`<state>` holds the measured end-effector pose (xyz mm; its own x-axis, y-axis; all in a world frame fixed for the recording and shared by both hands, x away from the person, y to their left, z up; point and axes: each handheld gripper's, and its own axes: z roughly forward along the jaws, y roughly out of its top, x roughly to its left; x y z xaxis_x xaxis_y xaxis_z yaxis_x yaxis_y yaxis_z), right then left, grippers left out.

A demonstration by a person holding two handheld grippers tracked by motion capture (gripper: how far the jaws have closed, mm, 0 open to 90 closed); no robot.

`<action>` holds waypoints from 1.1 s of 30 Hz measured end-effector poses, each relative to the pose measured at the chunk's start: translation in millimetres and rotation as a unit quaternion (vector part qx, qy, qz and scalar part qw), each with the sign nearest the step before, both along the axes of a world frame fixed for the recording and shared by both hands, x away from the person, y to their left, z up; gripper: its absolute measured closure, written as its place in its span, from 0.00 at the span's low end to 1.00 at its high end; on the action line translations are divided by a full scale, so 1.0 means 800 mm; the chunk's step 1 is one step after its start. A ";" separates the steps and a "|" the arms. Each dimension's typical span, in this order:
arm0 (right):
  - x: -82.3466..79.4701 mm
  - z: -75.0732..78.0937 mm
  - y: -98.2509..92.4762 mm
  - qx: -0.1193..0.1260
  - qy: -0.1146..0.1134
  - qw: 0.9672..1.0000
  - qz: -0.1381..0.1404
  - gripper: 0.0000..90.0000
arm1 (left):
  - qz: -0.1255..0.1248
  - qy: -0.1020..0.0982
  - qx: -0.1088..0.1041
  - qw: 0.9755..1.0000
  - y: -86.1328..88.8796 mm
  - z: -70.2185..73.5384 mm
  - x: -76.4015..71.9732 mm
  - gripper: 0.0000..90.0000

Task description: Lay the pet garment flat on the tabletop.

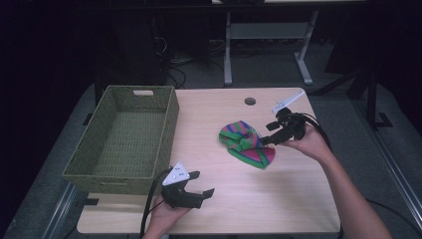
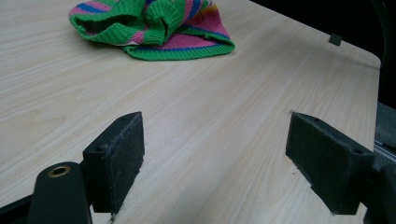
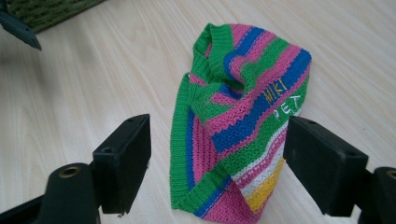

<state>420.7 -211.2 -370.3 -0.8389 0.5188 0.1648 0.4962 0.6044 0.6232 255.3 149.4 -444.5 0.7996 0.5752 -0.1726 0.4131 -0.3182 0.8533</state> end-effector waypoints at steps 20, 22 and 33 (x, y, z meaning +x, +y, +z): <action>0.031 -0.020 0.029 -0.011 0.025 1.000 -0.004 0.23 | -0.005 0.002 -0.006 1.000 0.002 0.000 0.002 0.21; 0.035 -0.026 0.030 -0.020 0.027 0.999 -0.005 0.23 | -0.005 0.002 -0.005 1.000 0.001 0.000 0.002 0.21; 0.044 -0.040 0.041 -0.029 0.032 0.999 -0.013 0.24 | -0.005 0.003 -0.010 1.000 0.000 0.001 0.001 0.21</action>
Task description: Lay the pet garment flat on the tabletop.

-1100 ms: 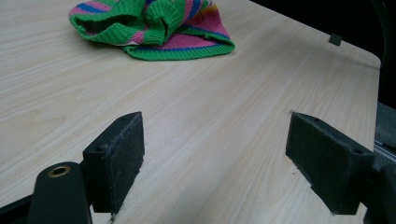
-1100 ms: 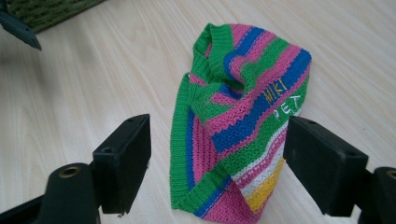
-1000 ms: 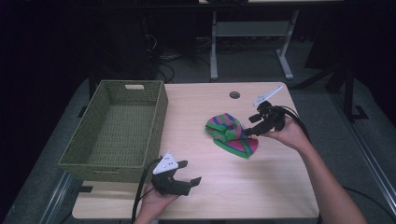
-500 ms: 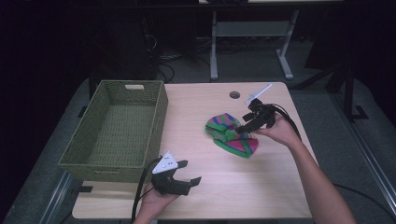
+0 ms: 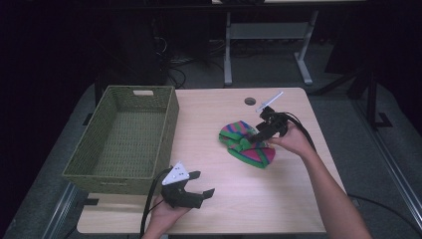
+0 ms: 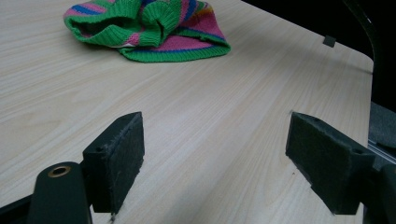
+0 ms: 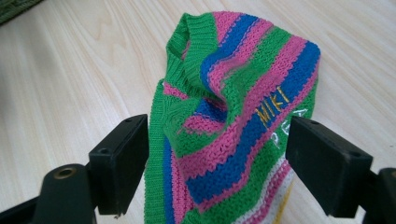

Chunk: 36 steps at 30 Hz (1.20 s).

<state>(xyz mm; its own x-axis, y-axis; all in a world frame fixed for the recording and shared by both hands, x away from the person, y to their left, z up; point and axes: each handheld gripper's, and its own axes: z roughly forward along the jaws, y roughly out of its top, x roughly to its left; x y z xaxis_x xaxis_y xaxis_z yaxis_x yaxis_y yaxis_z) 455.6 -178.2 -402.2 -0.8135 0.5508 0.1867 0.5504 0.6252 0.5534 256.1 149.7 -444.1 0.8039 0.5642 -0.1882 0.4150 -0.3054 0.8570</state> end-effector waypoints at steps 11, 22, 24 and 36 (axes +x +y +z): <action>0.008 -0.021 0.022 -0.026 0.002 1.000 -0.002 0.24 | -0.004 -0.002 0.006 1.000 0.000 0.000 0.000 0.21; 0.012 -0.038 0.034 -0.065 -0.001 0.998 -0.004 0.25 | -0.007 -0.002 0.008 1.000 0.000 0.000 0.001 0.21; 0.012 -0.040 0.035 -0.071 -0.001 0.997 -0.004 0.26 | -0.007 -0.001 0.009 1.000 -0.001 0.000 0.000 0.21; 0.009 -0.053 0.040 -0.101 -0.016 0.995 0.000 0.41 | -0.008 -0.001 0.007 1.000 -0.002 0.000 0.000 0.21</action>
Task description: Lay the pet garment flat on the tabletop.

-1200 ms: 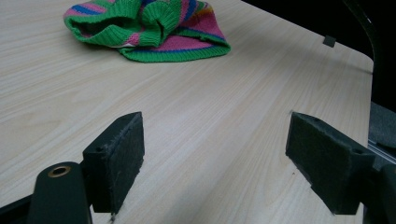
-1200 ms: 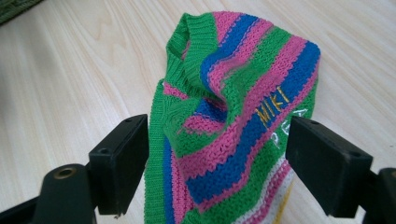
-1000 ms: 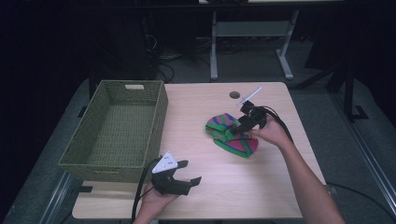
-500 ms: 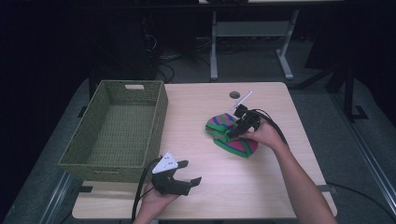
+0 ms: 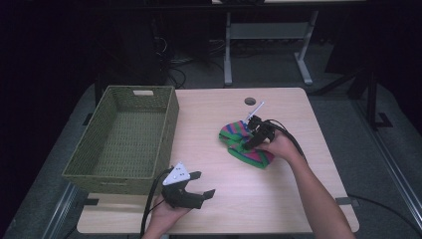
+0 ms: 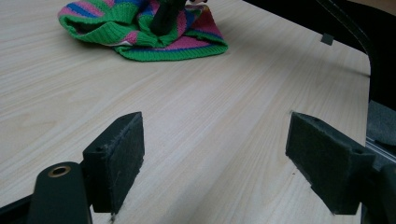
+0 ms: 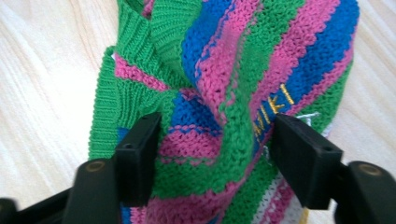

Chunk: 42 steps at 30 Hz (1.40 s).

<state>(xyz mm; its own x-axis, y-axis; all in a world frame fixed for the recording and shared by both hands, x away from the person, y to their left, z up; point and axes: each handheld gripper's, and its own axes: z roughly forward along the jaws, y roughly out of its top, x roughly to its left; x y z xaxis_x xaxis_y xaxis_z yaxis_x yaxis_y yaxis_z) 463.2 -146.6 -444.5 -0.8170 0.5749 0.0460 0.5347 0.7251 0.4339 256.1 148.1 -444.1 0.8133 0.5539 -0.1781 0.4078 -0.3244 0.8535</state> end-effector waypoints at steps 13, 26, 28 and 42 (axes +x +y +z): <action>-0.005 0.001 -0.001 -0.004 -0.017 1.000 0.001 0.67 | -0.004 0.002 0.003 1.000 -0.003 0.000 0.000 0.21; -0.005 0.001 -0.003 -0.003 -0.021 1.000 -0.005 0.85 | -0.006 0.001 0.004 1.000 -0.005 -0.001 -0.001 0.21; -0.004 0.001 -0.004 -0.003 -0.022 1.000 -0.005 0.85 | -0.006 0.001 0.004 1.000 -0.005 0.000 -0.001 0.21; -0.009 0.013 -0.011 0.009 -0.026 1.000 0.002 0.88 | 0.000 0.000 -0.003 1.000 -0.002 0.000 0.000 0.21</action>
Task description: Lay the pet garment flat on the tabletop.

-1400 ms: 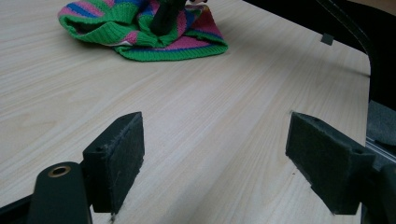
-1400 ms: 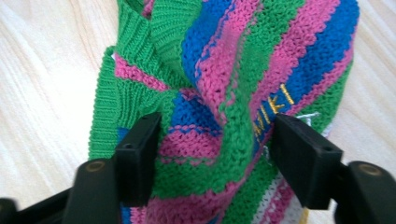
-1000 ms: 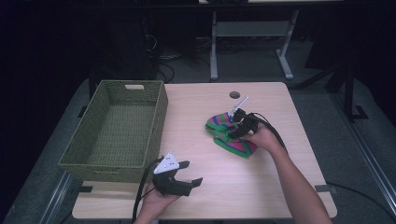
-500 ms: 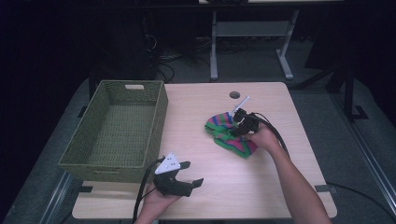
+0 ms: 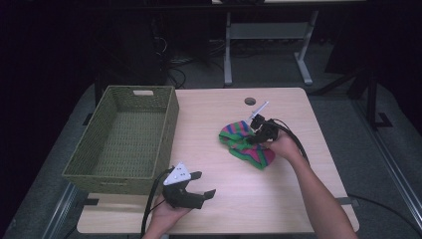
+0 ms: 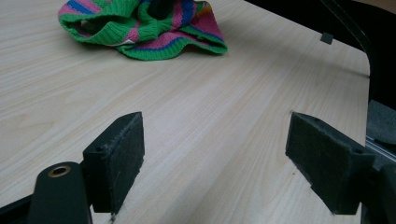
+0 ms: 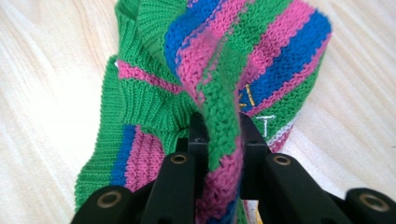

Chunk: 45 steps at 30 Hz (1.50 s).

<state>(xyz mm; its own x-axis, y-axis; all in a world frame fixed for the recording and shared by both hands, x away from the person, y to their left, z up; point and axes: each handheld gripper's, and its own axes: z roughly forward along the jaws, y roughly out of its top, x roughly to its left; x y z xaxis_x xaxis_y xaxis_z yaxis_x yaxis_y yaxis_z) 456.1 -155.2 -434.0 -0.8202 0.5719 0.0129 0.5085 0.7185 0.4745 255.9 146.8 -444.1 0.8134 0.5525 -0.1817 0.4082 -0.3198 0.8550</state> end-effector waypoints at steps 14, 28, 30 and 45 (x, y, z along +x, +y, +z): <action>-0.014 0.029 -0.015 0.040 -0.006 0.999 0.007 0.89 | 0.002 0.000 0.000 1.000 0.000 0.000 0.000 0.21; -0.033 0.062 -0.030 0.086 -0.010 0.996 0.013 0.89 | 0.003 -0.003 0.002 1.000 0.001 0.001 -0.001 0.21; -0.036 0.067 -0.032 0.090 -0.010 0.996 0.013 0.89 | 0.006 -0.002 -0.004 1.000 0.000 0.001 -0.002 0.21; -0.070 0.102 -0.041 0.121 -0.027 0.992 0.035 0.89 | 0.009 -0.009 -0.002 1.000 0.003 0.003 -0.004 0.21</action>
